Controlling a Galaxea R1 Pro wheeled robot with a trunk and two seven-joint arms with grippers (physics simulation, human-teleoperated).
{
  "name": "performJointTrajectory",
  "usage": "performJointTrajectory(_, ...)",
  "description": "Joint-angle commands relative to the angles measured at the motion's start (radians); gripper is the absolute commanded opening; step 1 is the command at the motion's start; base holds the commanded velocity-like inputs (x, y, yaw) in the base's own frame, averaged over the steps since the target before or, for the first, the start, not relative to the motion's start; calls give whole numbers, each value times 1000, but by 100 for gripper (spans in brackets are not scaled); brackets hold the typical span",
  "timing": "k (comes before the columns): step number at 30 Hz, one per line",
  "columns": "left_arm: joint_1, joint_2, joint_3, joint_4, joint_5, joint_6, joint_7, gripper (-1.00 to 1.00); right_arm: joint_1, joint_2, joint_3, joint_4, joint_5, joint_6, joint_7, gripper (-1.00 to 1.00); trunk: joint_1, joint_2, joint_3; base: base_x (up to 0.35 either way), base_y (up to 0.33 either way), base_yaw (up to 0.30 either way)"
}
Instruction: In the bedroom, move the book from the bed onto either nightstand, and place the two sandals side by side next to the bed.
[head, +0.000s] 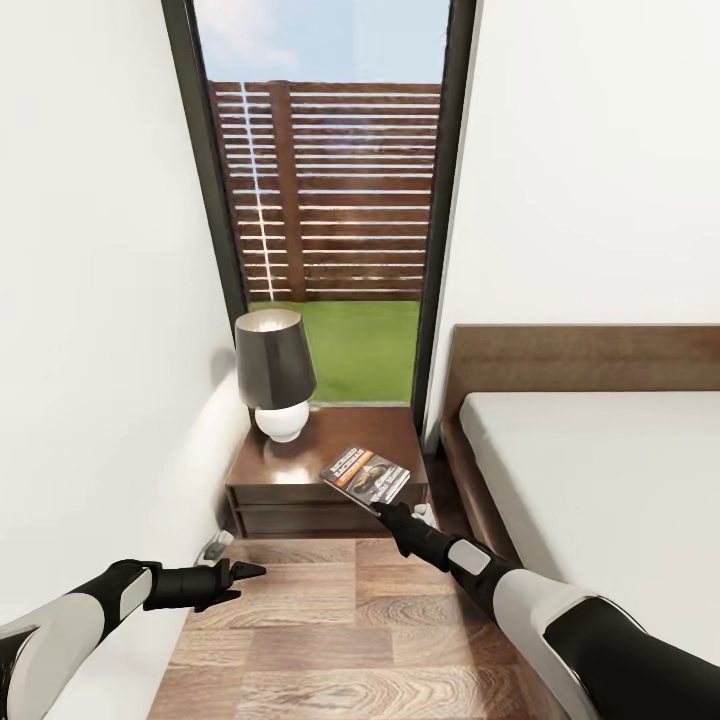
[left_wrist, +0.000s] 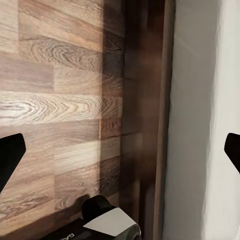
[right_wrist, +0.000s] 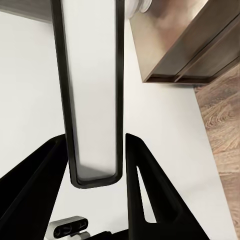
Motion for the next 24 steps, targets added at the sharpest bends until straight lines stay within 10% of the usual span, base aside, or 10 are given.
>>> performJointTrajectory(1, 0, 0, 8, -1, -6, 8, -2, 100, -1, 0, 6, 2, -11, 6, 3, -100, 0, 0, -1, 17, -1, 0)
performJointTrajectory(24, 0, 0, 8, -1, -5, 7, -2, 100, -1, 0, 7, 2, -11, 6, 3, -100, 0, 0, -1, 129, -46, 0)
